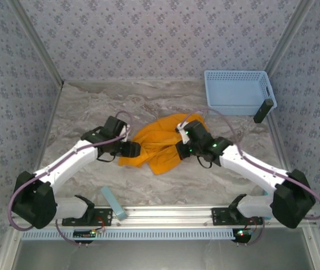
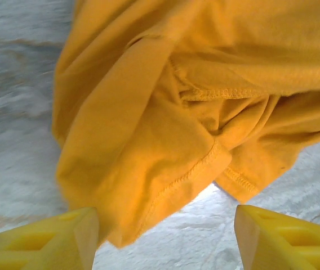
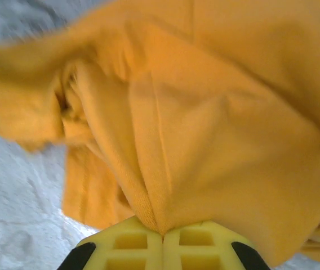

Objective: Fold the inside-out t-shirt

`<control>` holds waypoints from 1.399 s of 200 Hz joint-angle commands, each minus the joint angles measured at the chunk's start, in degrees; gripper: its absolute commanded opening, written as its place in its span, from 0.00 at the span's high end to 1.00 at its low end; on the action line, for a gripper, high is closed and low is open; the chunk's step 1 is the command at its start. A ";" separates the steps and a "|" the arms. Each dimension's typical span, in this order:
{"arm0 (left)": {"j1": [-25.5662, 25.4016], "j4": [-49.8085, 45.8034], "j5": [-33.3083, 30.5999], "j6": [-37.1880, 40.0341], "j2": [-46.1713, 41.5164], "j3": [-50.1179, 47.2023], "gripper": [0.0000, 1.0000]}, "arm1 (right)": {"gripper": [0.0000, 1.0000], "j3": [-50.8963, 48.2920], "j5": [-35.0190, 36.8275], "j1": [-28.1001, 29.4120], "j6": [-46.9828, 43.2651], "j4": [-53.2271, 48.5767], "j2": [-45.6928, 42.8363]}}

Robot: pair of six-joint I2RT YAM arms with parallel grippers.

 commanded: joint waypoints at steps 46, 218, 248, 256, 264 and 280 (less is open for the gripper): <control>-12.33 10.99 -7.61 14.70 10.21 1.73 0.34 | 0.98 5.76 -10.37 -13.10 -4.91 -7.94 -0.28; -19.42 6.85 -17.18 20.24 -2.32 4.90 1.00 | 0.66 6.10 -11.27 -15.53 -5.97 -8.71 3.68; -13.28 3.34 -16.23 24.71 -8.73 12.37 1.00 | 0.46 8.42 -2.29 -11.70 -3.93 -12.04 2.70; -10.97 0.71 -16.44 25.67 -8.29 15.90 1.00 | 0.44 8.05 -0.73 -9.56 -3.70 -12.05 1.33; -9.29 -1.86 -16.31 26.47 -7.60 18.74 1.00 | 0.43 7.29 0.62 -7.04 -3.16 -13.76 0.13; -7.51 -4.37 -18.41 26.74 -6.77 22.12 1.00 | 0.42 5.20 1.64 -1.69 1.15 -13.40 -1.14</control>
